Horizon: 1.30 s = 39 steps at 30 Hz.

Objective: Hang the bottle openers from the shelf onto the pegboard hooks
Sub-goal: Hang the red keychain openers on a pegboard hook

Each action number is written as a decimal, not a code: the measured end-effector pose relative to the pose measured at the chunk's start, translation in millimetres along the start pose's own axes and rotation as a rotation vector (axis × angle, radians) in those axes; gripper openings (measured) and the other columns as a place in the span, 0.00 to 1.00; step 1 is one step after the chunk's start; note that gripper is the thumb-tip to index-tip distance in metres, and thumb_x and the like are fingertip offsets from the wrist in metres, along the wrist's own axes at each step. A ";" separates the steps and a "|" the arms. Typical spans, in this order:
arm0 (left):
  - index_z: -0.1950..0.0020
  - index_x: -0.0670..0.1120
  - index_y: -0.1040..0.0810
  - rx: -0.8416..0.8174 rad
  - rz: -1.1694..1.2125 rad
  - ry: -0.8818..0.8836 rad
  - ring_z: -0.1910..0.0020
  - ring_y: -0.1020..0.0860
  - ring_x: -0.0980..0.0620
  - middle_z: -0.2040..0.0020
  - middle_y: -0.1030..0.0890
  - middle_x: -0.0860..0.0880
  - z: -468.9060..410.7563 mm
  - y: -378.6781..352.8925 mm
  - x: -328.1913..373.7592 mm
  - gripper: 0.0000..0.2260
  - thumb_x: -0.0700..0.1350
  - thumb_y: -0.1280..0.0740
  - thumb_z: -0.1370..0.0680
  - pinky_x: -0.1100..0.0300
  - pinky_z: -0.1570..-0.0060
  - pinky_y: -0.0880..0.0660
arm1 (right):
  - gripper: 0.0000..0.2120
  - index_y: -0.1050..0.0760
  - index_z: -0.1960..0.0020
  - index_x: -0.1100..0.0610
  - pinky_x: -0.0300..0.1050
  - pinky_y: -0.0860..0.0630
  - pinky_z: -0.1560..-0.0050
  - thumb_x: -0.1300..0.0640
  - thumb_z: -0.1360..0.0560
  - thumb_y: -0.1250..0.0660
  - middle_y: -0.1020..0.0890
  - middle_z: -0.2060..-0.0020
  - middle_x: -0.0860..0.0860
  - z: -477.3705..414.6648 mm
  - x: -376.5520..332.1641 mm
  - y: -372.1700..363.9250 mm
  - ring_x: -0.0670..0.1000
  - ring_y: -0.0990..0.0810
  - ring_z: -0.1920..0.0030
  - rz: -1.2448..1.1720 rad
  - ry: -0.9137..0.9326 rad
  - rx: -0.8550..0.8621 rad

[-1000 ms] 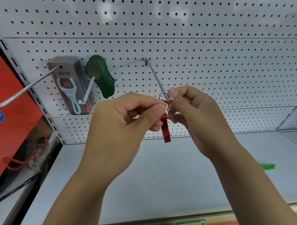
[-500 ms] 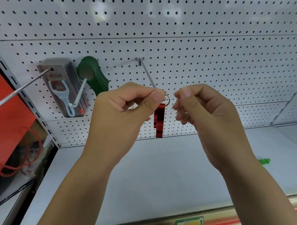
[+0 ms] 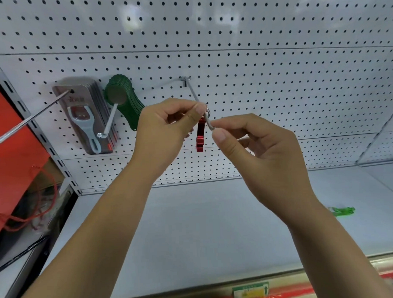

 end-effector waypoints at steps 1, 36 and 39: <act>0.52 0.52 0.14 -0.004 -0.006 0.001 0.63 0.22 0.54 0.60 0.15 0.52 -5.5 0.6 -2.6 0.02 0.46 0.26 0.23 0.65 0.61 0.22 | 0.06 0.16 0.48 0.52 0.41 0.21 0.53 0.53 0.24 0.28 0.15 0.56 0.46 -0.2 -0.7 -0.4 0.47 0.18 0.57 0.014 0.006 0.001; 0.48 0.51 0.15 -0.082 -0.298 -0.031 0.60 0.22 0.51 0.54 0.15 0.40 -152.8 5.2 -71.8 0.06 0.48 0.31 0.19 0.61 0.59 0.22 | 0.08 0.19 0.44 0.44 0.44 0.24 0.51 0.50 0.23 0.29 0.17 0.55 0.43 9.1 -7.3 1.7 0.49 0.20 0.51 0.253 0.036 -0.026; 0.45 0.49 0.14 -0.094 -0.330 -0.045 0.61 0.22 0.52 0.53 0.15 0.40 -152.5 6.4 -72.4 0.08 0.48 0.32 0.19 0.64 0.59 0.23 | 0.08 0.19 0.44 0.44 0.45 0.24 0.51 0.50 0.23 0.29 0.17 0.54 0.43 8.7 -7.7 1.2 0.49 0.20 0.51 0.263 0.043 -0.028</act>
Point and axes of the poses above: each hand's wrist, its own z-axis away from the middle knuckle, its own y-axis out of the back of the hand, x = y × z, the point moved 4 cm from there along -z, towards the middle knuckle
